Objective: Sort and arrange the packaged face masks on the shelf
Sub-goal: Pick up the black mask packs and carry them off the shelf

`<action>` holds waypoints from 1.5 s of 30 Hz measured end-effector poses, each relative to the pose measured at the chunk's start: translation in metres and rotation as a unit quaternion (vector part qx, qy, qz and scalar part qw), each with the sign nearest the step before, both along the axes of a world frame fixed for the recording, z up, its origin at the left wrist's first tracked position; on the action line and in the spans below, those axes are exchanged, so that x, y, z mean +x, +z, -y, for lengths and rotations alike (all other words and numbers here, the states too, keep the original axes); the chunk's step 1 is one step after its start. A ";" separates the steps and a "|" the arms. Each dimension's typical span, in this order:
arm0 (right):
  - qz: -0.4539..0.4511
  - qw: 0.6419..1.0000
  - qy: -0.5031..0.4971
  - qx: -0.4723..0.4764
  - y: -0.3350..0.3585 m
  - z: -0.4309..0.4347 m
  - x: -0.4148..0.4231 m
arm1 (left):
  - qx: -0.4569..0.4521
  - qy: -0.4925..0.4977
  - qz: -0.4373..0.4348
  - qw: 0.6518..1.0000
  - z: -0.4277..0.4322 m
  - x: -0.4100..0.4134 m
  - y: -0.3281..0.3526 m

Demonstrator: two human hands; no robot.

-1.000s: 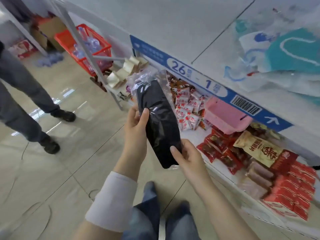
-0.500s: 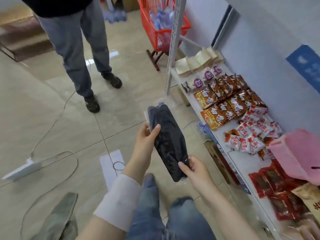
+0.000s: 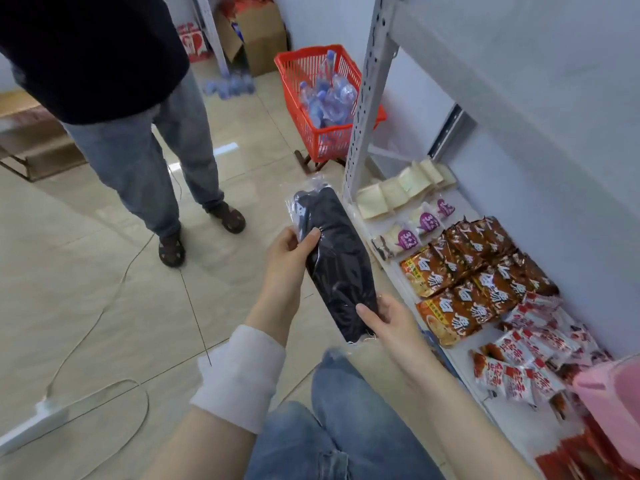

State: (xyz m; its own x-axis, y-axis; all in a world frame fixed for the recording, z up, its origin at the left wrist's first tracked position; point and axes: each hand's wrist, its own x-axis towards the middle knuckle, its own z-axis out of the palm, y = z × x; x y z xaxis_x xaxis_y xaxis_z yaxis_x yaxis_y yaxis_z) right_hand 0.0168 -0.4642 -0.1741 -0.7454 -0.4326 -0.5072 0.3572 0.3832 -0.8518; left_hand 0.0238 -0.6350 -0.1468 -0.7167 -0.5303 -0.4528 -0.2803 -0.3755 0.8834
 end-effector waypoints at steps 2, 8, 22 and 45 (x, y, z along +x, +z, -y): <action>-0.031 0.999 -0.005 -0.012 0.018 0.010 -0.034 | -0.019 -0.003 -0.022 1.000 0.012 -0.036 0.019; -0.101 0.992 -0.048 -0.065 0.074 0.030 -0.117 | -0.037 -0.067 -0.129 0.989 0.031 -0.136 0.078; -0.183 0.916 -0.356 0.009 0.169 0.060 -0.258 | -0.074 -0.342 -0.214 0.912 0.020 -0.384 0.162; -0.169 0.810 -0.506 0.241 0.159 0.023 -0.453 | -0.154 -0.461 -0.102 0.868 -0.066 -0.573 0.142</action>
